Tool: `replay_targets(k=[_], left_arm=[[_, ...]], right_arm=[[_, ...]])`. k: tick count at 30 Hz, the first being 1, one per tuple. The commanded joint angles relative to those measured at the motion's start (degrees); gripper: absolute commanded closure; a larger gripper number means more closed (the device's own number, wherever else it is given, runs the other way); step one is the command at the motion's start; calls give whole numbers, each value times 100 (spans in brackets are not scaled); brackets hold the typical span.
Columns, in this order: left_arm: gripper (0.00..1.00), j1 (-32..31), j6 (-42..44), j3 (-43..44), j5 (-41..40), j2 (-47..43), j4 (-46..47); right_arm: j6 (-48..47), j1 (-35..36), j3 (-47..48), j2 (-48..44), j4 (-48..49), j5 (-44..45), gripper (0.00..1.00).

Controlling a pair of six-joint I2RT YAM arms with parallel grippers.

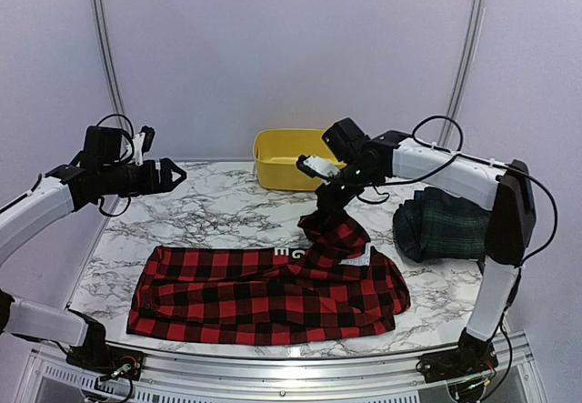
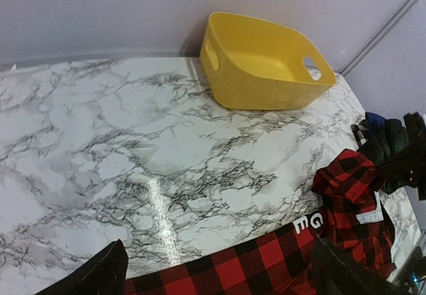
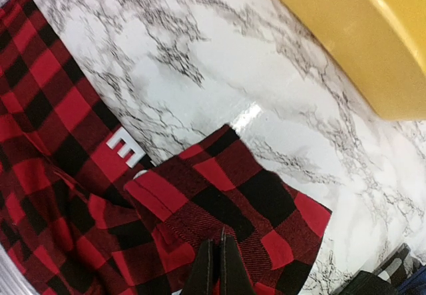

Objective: Fold and stack the mixed laundry pile
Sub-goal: Smooth out the rectangle-folded shirt at the center of the board.

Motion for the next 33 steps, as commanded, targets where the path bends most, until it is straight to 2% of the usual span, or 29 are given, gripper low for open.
replay_targets(k=[1, 5, 9, 16, 20, 26, 28, 31, 33], left_arm=[[1, -684, 790, 317, -541, -419, 17], [1, -1592, 1257, 334, -775, -558, 142], [1, -2739, 2094, 361, -1324, -567, 276], [1, -4373, 2408, 901, -2344, 297, 414], [4, -4843, 2445, 1114, -2721, 931, 637], [6, -4904, 2704, 987, -2956, 1390, 1728], [13, -4902, 3013, 1095, -2947, 1616, 1841], [29, -4902, 3131, 1428, -2811, 1900, 1773], [44, -4902, 3164, 1616, -2596, 2005, 1769]], right_arm=[[465, -112, 393, -533, -351, -1181, 100], [897, -122, 334, -771, -339, -1875, 100], [1395, -127, 271, -949, -231, -2370, 100], [2181, 31, 252, -1294, 151, -2732, 100], [2341, 137, 206, -1421, 218, -2760, 100], [2439, 240, 66, -1620, 233, -2796, 100], [2453, 255, 15, -1689, 246, -2855, 100], [2471, 267, -27, -1764, 251, -2913, 100], [2488, 274, -44, -1802, 277, -2966, 100]])
